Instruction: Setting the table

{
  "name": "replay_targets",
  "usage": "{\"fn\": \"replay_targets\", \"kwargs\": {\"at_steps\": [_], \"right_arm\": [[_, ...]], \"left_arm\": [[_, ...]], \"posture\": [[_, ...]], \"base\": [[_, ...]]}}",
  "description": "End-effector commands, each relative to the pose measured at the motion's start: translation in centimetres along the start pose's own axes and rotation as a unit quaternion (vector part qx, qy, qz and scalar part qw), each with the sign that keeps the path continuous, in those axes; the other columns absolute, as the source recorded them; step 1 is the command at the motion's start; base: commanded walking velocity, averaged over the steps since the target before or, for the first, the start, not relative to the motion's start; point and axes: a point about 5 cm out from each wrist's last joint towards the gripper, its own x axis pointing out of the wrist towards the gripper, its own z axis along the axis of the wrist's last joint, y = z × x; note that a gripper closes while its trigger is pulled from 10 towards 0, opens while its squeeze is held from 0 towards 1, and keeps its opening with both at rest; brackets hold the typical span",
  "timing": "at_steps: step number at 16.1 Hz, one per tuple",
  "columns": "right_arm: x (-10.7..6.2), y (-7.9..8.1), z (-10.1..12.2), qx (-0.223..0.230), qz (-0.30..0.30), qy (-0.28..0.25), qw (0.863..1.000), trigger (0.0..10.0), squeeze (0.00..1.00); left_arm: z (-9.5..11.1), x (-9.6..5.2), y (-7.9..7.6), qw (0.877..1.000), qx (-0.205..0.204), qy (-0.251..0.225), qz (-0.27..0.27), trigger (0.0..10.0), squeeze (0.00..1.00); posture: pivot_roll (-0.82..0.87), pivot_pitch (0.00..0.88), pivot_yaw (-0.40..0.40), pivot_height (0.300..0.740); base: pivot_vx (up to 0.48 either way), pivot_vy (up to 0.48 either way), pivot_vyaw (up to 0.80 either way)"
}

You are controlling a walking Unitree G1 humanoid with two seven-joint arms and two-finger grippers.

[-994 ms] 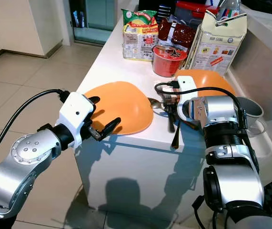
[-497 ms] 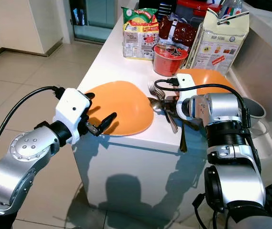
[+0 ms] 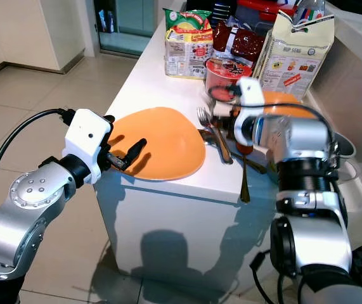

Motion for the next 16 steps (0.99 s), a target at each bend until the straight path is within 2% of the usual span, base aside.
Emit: {"fn": "replay_targets", "kwargs": {"at_steps": [1,2,4,5,6,7,9,11,12,14,16], "right_arm": [[-1.3,0.4,2.2,0.019,0.035,-0.051,0.998,0.0,0.0],[-2.0,0.7,2.9,0.035,0.062,-0.084,0.994,0.0,0.0],[-2.6,1.2,3.6,0.036,0.087,-0.133,0.987,0.0,0.0],[-3.0,1.8,4.0,0.017,0.099,-0.161,0.982,0.0,0.0],[-3.7,2.7,4.4,0.024,0.118,-0.177,0.977,0.0,0.0],[-4.4,3.6,4.8,0.049,0.141,-0.197,0.969,0.0,0.0],[-5.5,4.7,5.0,0.068,0.174,-0.238,0.953,0.0,0.0],[-7.0,6.4,4.1,0.082,0.224,-0.29,0.927,0.0,0.0],[-7.1,6.7,3.9,0.084,0.23,-0.295,0.924,0.0,0.0],[-7.4,7.5,2.2,0.089,0.234,-0.309,0.918,0.0,0.0],[-7.1,7.7,0.8,0.079,0.195,-0.309,0.928,0.0,0.0]], "left_arm": [[0.4,0.1,0.2,1.0,0.002,-0.01,0.011,10.0,0.0],[0.5,0.0,0.3,1.0,-0.001,-0.011,0.017,10.0,0.0],[0.5,0.0,0.6,0.999,-0.004,-0.013,0.03,10.0,0.0],[0.5,0.0,0.9,0.999,-0.004,-0.012,0.044,10.0,0.0],[0.5,0.0,1.4,0.998,-0.006,-0.012,0.065,10.0,0.0],[0.4,0.1,1.8,0.996,-0.011,-0.011,0.089,10.0,0.0],[0.3,0.1,2.4,0.991,-0.017,-0.012,0.133,10.0,0.0],[1.2,0.0,2.5,0.984,-0.007,-0.055,0.167,10.0,0.0],[1.4,0.0,2.5,0.984,-0.005,-0.063,0.169,10.0,0.0],[1.9,0.1,2.2,0.981,-0.002,-0.084,0.177,10.0,0.0],[1.5,0.0,2.1,0.98,0.0,-0.082,0.18,10.0,0.0]], "posture": [[0.0,0.0,-0.103,0.74],[0.0,0.0,-0.109,0.74],[0.01,0.0,-0.11,0.74],[0.01,0.0,-0.109,0.74],[0.01,0.0,-0.107,0.74],[0.0,0.0,-0.102,0.74],[0.0,0.0,-0.097,0.74],[0.0,0.0,-0.09,0.74],[0.0,0.0,-0.085,0.74],[0.01,0.0,-0.079,0.74],[0.02,0.0,-0.073,0.74]], "base": [[0.0,0.0,0.0],[0.0,0.0,0.0],[0.0,0.0,0.0],[0.0,0.0,0.0],[0.0,0.0,0.0],[0.0,0.0,0.0],[0.0,0.0,0.0],[0.0,0.0,0.0],[0.0,0.0,0.0],[0.0,0.0,0.0],[0.0,0.0,0.0]]}}
